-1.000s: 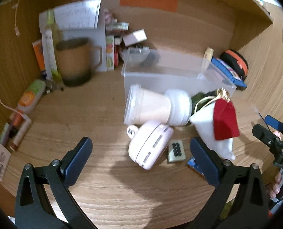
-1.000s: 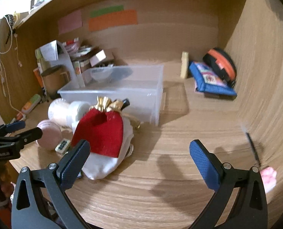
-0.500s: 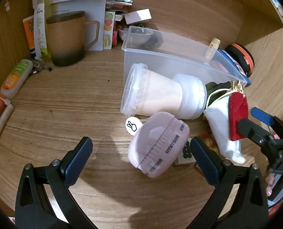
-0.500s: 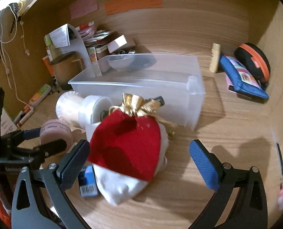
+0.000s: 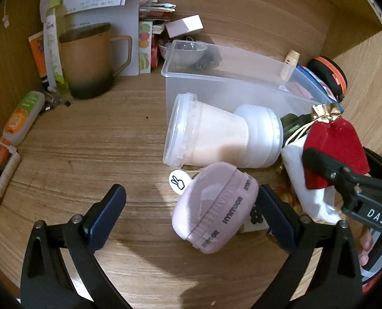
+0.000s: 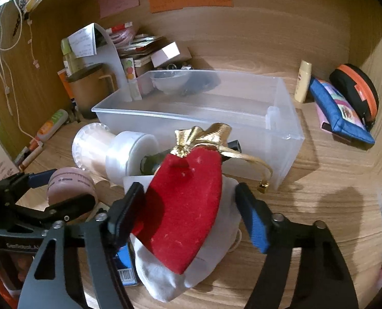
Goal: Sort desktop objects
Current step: 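Grasp the pink round compact with the left tool while the right tool grasps the red velvet pouch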
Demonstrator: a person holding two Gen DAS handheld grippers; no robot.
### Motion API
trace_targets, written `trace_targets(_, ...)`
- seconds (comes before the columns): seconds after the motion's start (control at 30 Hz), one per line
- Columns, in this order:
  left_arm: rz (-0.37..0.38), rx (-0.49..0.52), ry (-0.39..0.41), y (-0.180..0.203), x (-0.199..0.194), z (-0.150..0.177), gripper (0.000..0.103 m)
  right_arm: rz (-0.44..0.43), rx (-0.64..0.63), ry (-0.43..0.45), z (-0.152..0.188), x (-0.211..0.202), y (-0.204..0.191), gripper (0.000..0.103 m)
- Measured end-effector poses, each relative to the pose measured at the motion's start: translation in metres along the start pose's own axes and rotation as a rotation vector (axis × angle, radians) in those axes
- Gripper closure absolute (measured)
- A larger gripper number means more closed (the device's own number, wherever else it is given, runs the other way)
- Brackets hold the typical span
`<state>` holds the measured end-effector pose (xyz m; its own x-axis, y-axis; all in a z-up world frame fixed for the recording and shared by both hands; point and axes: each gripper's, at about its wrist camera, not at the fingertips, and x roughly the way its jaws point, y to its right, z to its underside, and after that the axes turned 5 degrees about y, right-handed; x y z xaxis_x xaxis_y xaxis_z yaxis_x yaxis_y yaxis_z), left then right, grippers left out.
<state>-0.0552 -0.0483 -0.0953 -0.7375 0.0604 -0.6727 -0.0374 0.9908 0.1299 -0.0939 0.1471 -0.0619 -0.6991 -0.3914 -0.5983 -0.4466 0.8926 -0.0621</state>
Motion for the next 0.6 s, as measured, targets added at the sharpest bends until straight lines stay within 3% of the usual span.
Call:
trace_targets(0.07, 0.005, 0.001, -0.009, 0.000, 0.001, 0.000, 0.019, -0.001, -0.002, 0.005, 0.000, -0.003, 0.001, 0.044)
trace_targets(0.23, -0.009, -0.001, -0.025, -0.002, 0.004, 0.004, 0.029, 0.018, 0.007, 0.027, -0.002, -0.013, 0.007, 0.051)
trace_targets(0.3, -0.011, -0.001, -0.026, -0.002, 0.004, 0.005, 0.035, 0.016, 0.007, 0.043, -0.003, -0.018, 0.009, 0.064)
trace_targets(0.37, -0.013, 0.003, -0.026, -0.001, 0.004, 0.006, 0.041, 0.000, 0.006, 0.037, -0.003, -0.019, 0.011, 0.071)
trace_targets(0.43, -0.020, 0.011, -0.024, 0.001, 0.004, 0.007, 0.045, -0.005, 0.006, 0.033, -0.002, -0.017, 0.012, 0.077)
trace_targets(0.6, -0.059, 0.030, -0.010, 0.004, 0.004, 0.008, 0.045, -0.028, 0.016, 0.049, 0.000, -0.020, 0.013, 0.090)
